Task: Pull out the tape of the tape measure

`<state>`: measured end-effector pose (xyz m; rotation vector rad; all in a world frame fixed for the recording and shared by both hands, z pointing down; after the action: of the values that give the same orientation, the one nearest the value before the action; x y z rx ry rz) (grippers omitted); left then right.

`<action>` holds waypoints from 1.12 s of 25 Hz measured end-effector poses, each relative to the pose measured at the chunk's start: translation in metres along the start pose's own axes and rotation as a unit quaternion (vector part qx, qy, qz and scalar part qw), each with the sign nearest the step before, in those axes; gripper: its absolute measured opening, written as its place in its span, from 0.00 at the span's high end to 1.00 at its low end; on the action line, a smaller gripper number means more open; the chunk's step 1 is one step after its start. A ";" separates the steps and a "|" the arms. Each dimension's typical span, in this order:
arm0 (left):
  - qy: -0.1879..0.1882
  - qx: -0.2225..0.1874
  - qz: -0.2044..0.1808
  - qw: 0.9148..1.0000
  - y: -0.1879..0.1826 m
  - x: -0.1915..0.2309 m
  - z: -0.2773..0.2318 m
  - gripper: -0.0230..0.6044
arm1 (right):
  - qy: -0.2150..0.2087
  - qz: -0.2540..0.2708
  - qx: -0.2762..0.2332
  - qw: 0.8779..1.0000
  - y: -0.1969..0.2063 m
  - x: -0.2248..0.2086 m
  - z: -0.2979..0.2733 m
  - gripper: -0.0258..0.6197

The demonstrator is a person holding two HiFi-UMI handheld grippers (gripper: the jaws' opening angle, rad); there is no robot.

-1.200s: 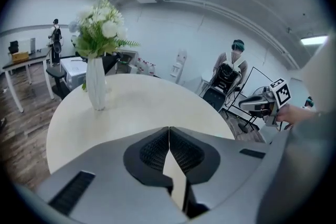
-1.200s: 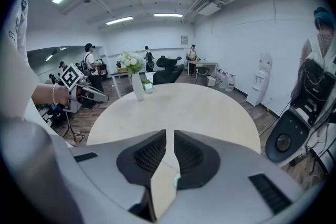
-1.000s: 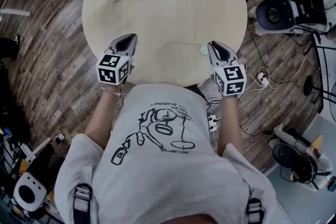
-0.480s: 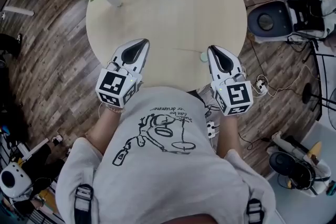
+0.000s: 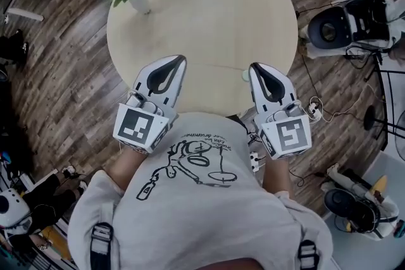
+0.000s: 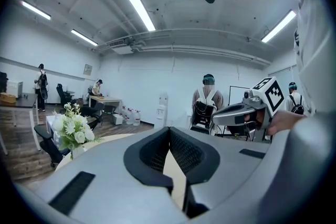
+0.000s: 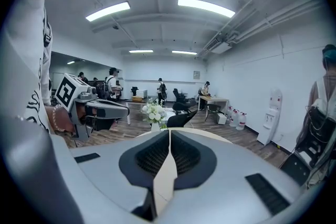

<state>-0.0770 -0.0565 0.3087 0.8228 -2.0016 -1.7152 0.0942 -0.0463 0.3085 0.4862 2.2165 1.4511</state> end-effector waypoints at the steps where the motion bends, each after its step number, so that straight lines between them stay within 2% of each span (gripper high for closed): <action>1: -0.001 -0.004 0.002 1.000 -0.004 0.000 0.002 0.93 | -0.001 0.001 -0.003 1.000 -0.004 0.002 0.002 0.93; 8: -0.002 -0.018 0.003 1.000 -0.020 0.000 0.007 0.93 | -0.001 0.004 -0.015 1.000 -0.019 0.009 0.009 0.94; 28: 0.000 -0.010 0.012 1.000 -0.008 0.014 -0.001 0.93 | 0.003 0.003 -0.016 1.000 -0.021 0.008 -0.009 0.94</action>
<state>-0.0855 -0.0668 0.2998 0.7901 -1.9829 -1.7191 0.0816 -0.0572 0.2906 0.4792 2.1942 1.4915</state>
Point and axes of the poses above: the fingertips, and each gripper's own axes: z backward along the fingers, x to its left, y out of its underside, the point moved 3 cm from there along z, backward along the fingers, and after that the axes turned 13 degrees about -z, right-handed, at the moved point
